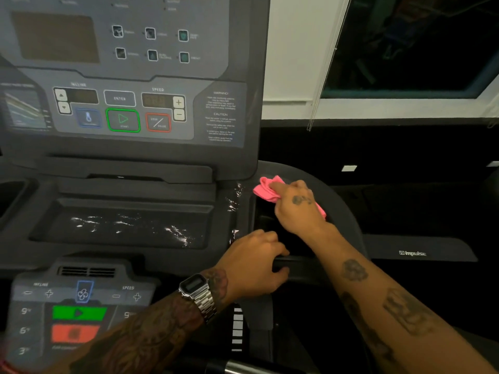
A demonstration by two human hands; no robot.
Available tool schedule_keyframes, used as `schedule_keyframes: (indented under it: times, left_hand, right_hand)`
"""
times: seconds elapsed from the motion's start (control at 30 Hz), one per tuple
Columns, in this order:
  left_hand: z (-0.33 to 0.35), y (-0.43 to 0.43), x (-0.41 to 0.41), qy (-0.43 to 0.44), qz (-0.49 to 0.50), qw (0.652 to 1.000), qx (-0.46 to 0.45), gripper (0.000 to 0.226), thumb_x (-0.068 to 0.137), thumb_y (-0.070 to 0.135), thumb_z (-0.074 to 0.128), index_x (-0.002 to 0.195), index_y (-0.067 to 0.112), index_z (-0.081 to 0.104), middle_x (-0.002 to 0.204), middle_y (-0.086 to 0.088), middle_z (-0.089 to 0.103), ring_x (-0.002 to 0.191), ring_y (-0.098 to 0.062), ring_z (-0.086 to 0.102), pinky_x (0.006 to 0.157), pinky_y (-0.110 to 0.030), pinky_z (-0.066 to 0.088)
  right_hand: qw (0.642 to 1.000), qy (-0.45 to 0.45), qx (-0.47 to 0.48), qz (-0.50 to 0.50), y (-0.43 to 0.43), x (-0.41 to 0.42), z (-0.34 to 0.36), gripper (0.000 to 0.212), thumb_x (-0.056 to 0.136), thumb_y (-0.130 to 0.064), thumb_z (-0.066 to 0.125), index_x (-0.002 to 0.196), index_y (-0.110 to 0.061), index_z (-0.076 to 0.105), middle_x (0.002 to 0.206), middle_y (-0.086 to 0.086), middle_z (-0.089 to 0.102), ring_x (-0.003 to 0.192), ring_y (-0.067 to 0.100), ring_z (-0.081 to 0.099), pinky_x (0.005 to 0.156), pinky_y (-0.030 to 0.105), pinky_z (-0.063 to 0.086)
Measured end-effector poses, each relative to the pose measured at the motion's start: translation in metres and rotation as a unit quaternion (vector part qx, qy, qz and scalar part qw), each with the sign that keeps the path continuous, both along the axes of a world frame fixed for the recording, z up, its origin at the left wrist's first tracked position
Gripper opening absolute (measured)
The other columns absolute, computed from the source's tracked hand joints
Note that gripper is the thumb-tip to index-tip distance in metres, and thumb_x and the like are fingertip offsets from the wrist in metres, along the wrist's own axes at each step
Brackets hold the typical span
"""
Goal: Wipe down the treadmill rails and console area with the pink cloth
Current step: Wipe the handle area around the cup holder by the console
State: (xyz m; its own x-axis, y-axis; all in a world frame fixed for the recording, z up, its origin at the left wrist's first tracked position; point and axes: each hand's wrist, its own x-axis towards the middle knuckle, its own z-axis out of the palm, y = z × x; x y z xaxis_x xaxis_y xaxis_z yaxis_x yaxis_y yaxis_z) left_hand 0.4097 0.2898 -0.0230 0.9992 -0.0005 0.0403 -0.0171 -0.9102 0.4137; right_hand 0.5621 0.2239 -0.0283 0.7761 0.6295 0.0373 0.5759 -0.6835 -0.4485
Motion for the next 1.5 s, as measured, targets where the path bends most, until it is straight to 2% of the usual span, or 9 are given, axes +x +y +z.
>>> schedule_keyframes:
  times: [0.23,0.33,0.53,0.8,0.9,1.07,1.27,1.4,1.5]
  left_hand:
    - [0.002,0.0,-0.001,0.016,-0.003,1.0,-0.017,0.035,0.085,0.042,0.057,0.115,0.026,0.066,0.101,0.003,0.057,0.095,-0.015,0.05,0.085,-0.031,0.044]
    - [0.004,0.0,-0.002,0.023,-0.018,1.0,-0.003,0.037,0.084,0.044,0.057,0.113,0.024,0.066,0.101,0.004,0.056,0.094,-0.013,0.048,0.085,-0.029,0.044]
    - [0.003,0.002,0.0,0.008,-0.019,1.0,0.002,0.045,0.079,0.049,0.053,0.114,0.026,0.067,0.1,0.005,0.059,0.096,-0.014,0.052,0.088,-0.023,0.041]
    - [-0.004,0.002,0.006,-0.023,0.017,1.0,-0.014,0.05,0.074,0.056,0.041,0.104,0.029,0.07,0.096,0.009,0.062,0.094,-0.013,0.057,0.083,-0.026,0.045]
    - [-0.005,0.002,0.007,-0.022,0.019,0.999,-0.014,0.044,0.075,0.053,0.046,0.102,0.029,0.07,0.095,0.009,0.061,0.094,-0.013,0.057,0.082,-0.029,0.047]
    - [-0.004,0.004,0.002,-0.016,0.009,1.0,-0.004,0.044,0.079,0.053,0.047,0.109,0.029,0.068,0.099,0.008,0.061,0.097,-0.014,0.057,0.085,-0.03,0.047]
    - [0.021,0.035,0.004,0.024,-0.025,0.999,-0.034,0.035,0.088,0.037,0.06,0.119,0.024,0.066,0.113,0.007,0.064,0.106,-0.01,0.058,0.095,-0.029,0.046]
    - [0.028,0.062,-0.017,-0.027,0.087,0.995,-0.04,0.035,0.088,0.039,0.062,0.118,0.023,0.066,0.11,0.009,0.063,0.102,-0.007,0.059,0.092,-0.028,0.048]
    - [0.023,0.078,-0.04,-0.038,0.146,0.988,-0.025,0.035,0.087,0.04,0.064,0.118,0.023,0.066,0.113,0.01,0.061,0.107,-0.006,0.056,0.096,-0.026,0.046]
  right_hand:
    - [0.987,0.038,-0.048,0.146,0.026,0.008,0.004,0.064,0.082,-0.016,0.037,0.141,-0.041,0.048,0.135,0.011,0.05,0.123,0.036,0.043,0.109,0.041,0.033]
    - [0.994,0.02,-0.026,0.103,0.016,0.006,0.009,0.061,0.089,-0.006,0.046,0.144,-0.031,0.045,0.127,0.016,0.05,0.122,0.034,0.042,0.106,0.038,0.034]
    - [0.999,0.025,-0.02,-0.028,-0.031,0.0,0.007,0.068,0.082,-0.011,0.04,0.147,-0.029,0.042,0.114,0.023,0.062,0.112,0.041,0.046,0.098,0.041,0.041]
    - [0.993,-0.039,-0.083,-0.072,-0.09,-0.044,0.02,0.043,0.083,-0.004,0.046,0.123,-0.01,0.06,0.11,0.016,0.066,0.1,0.036,0.051,0.085,0.036,0.036]
    - [0.995,-0.047,-0.036,-0.081,-0.082,-0.047,0.012,0.043,0.077,-0.003,0.043,0.116,-0.004,0.06,0.104,0.019,0.065,0.096,0.037,0.049,0.084,0.039,0.04]
    - [0.999,-0.016,-0.016,-0.049,-0.04,-0.021,0.016,0.065,0.082,0.0,0.046,0.144,-0.02,0.045,0.116,0.015,0.055,0.108,0.036,0.043,0.094,0.041,0.039]
    - [0.996,-0.052,-0.045,0.058,0.01,-0.004,0.012,0.061,0.083,-0.007,0.051,0.14,-0.029,0.049,0.12,0.012,0.058,0.113,0.032,0.042,0.093,0.041,0.032]
    - [0.994,0.041,0.013,0.096,0.005,0.013,0.006,0.054,0.089,-0.012,0.044,0.137,-0.034,0.053,0.118,0.007,0.054,0.113,0.025,0.047,0.098,0.034,0.035]
    - [0.985,0.117,0.103,0.075,0.001,0.029,0.019,0.04,0.094,-0.011,0.044,0.125,-0.027,0.063,0.119,-0.001,0.064,0.112,0.017,0.058,0.089,0.025,0.04]
